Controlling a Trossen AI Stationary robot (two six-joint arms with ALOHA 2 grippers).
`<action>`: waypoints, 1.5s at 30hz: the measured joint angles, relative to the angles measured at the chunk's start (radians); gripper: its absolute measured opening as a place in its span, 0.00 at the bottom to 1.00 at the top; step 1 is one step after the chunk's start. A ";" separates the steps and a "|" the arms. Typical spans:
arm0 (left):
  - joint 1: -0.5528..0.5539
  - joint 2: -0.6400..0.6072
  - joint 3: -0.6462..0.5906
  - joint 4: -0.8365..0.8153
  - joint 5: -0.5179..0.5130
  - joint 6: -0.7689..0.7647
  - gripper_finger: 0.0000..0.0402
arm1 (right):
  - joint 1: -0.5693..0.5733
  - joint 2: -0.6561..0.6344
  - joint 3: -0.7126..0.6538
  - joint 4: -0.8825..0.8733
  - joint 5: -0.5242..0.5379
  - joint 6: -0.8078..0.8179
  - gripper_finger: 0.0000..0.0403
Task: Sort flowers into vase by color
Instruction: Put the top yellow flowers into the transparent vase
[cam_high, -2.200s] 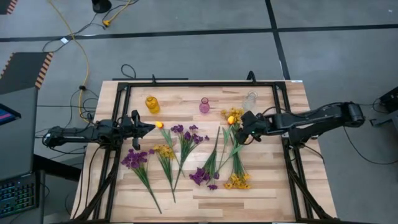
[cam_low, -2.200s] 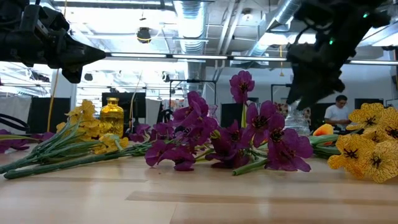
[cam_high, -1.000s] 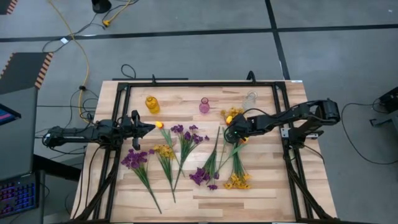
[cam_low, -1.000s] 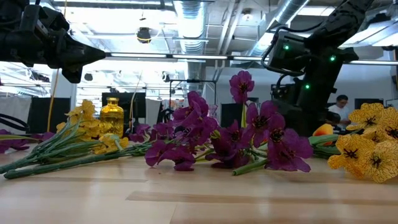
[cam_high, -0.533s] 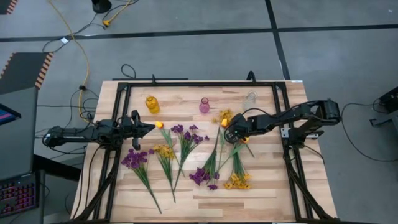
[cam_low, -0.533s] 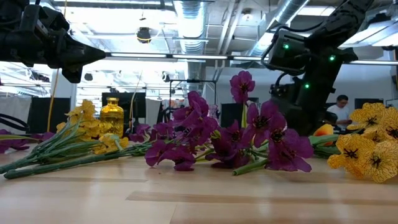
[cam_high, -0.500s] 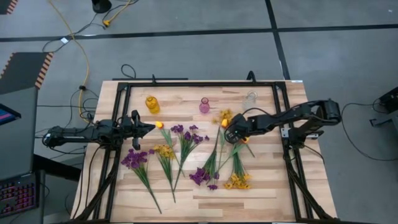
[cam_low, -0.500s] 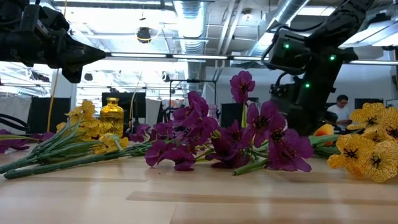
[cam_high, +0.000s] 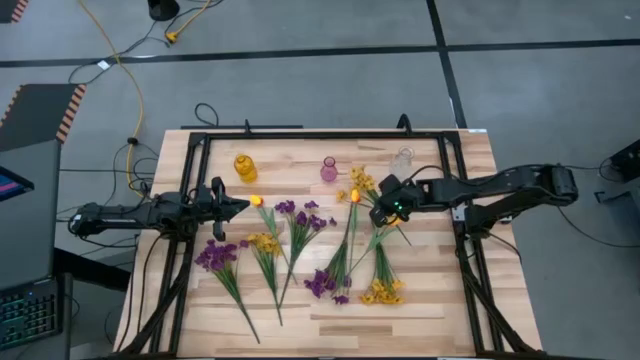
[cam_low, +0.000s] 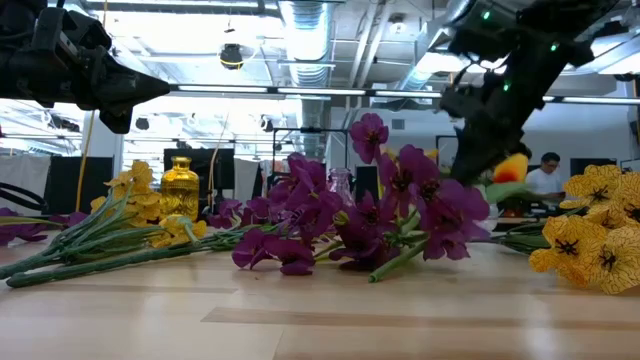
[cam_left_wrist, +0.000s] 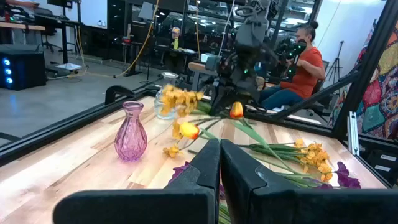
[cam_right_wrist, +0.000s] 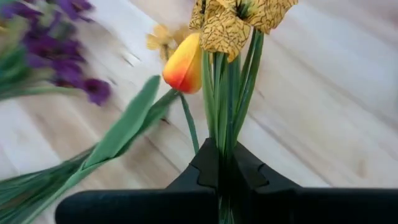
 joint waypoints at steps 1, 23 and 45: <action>0.000 0.000 0.000 0.000 0.000 0.000 0.00 | 0.000 -0.019 0.000 0.000 0.001 -0.026 0.09; 0.000 0.000 0.000 0.000 0.000 0.000 0.00 | 0.000 -0.331 0.002 0.311 0.011 -0.536 0.09; 0.000 0.000 0.000 0.000 0.000 0.000 0.00 | -0.002 -0.516 0.002 0.599 0.228 -1.024 0.09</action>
